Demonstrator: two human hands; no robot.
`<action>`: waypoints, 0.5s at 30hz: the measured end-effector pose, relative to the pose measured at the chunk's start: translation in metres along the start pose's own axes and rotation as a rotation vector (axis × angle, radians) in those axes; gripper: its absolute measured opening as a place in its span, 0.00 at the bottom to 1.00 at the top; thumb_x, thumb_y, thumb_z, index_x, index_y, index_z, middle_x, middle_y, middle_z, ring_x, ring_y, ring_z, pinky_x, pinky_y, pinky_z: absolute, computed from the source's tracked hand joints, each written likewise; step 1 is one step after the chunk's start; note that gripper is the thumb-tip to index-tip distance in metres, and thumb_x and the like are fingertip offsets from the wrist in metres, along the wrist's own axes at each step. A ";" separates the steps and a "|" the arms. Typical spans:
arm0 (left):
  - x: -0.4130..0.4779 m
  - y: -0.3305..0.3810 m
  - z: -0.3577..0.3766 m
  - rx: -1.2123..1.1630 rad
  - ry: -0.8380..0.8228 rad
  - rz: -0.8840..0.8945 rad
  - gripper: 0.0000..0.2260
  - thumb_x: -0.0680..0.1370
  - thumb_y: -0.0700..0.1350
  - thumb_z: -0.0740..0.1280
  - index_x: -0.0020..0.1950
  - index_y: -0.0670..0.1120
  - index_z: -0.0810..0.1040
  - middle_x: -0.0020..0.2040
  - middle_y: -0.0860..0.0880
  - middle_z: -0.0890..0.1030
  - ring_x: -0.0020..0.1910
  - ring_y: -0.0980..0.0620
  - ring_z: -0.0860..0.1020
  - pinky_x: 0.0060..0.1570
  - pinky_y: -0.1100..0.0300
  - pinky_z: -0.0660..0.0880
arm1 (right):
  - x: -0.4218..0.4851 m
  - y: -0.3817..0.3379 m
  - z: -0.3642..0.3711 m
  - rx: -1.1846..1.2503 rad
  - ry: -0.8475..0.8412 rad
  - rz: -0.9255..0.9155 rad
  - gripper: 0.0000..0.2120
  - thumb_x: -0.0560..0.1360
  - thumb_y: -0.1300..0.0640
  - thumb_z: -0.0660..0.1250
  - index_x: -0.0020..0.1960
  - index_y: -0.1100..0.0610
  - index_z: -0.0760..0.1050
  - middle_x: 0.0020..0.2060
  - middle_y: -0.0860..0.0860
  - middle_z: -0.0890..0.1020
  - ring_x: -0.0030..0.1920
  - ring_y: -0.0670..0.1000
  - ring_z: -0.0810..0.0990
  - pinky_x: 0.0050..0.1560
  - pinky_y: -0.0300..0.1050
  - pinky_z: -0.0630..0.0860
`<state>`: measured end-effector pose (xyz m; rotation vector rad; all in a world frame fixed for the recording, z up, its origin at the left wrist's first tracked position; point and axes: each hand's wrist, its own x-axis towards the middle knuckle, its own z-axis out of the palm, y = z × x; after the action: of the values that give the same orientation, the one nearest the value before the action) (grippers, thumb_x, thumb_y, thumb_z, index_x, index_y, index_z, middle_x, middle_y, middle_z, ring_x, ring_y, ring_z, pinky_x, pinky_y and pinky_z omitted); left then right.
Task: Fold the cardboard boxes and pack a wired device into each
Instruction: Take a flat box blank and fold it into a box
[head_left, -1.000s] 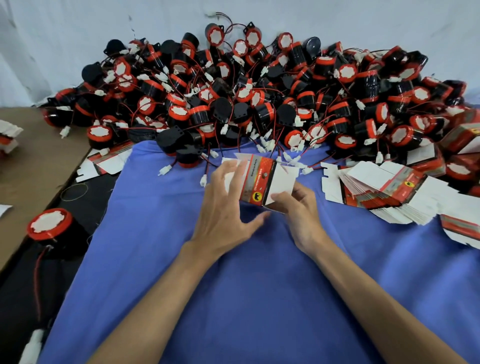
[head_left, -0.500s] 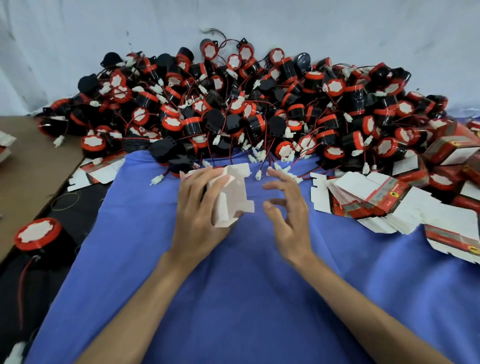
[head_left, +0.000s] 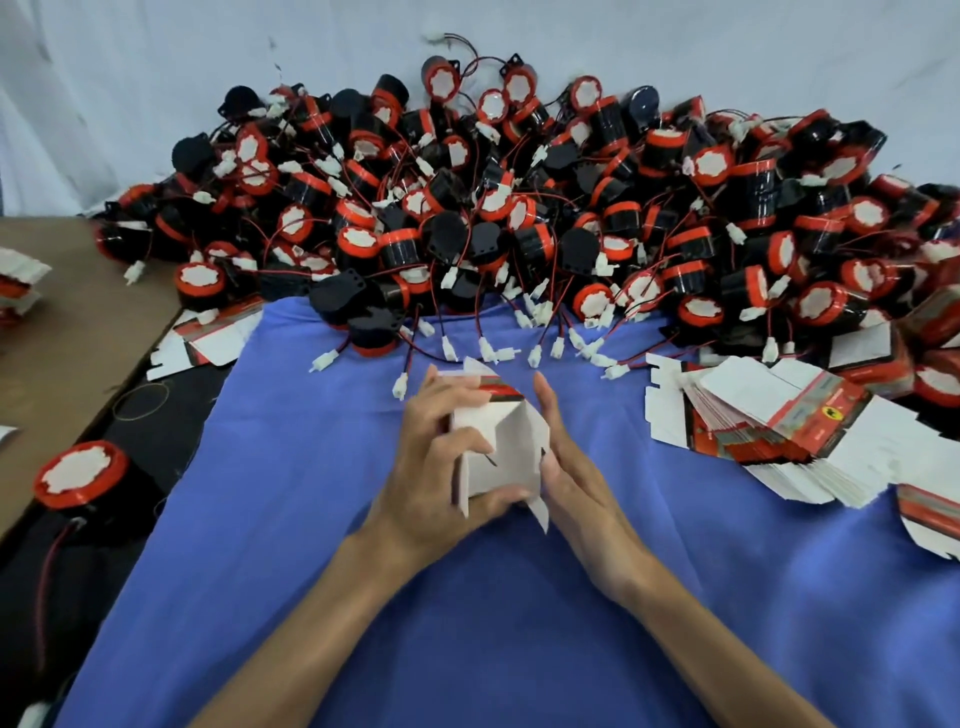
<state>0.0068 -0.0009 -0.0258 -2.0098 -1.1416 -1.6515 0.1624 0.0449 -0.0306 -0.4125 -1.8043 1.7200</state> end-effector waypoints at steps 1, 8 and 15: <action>0.000 0.002 0.001 0.003 -0.017 -0.001 0.15 0.80 0.56 0.62 0.51 0.45 0.68 0.57 0.44 0.68 0.65 0.44 0.71 0.69 0.40 0.63 | 0.000 -0.001 -0.001 0.044 -0.010 -0.001 0.30 0.75 0.36 0.63 0.73 0.31 0.54 0.74 0.40 0.63 0.75 0.46 0.60 0.69 0.45 0.65; 0.001 0.010 -0.002 0.059 -0.305 -0.180 0.33 0.78 0.69 0.46 0.78 0.54 0.50 0.78 0.43 0.46 0.78 0.41 0.48 0.68 0.28 0.54 | 0.005 -0.011 0.004 0.084 0.070 -0.021 0.29 0.75 0.46 0.67 0.73 0.38 0.61 0.67 0.53 0.75 0.65 0.53 0.75 0.57 0.46 0.76; -0.004 0.014 -0.001 0.019 -0.277 -0.495 0.36 0.76 0.70 0.56 0.78 0.61 0.45 0.80 0.51 0.39 0.78 0.56 0.40 0.69 0.76 0.50 | -0.002 -0.010 0.011 0.270 0.031 0.115 0.28 0.68 0.27 0.62 0.60 0.43 0.78 0.57 0.50 0.82 0.58 0.53 0.80 0.52 0.52 0.79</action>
<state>0.0166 -0.0121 -0.0256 -2.1074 -1.8690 -1.5808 0.1591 0.0336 -0.0210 -0.4319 -1.5242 1.9923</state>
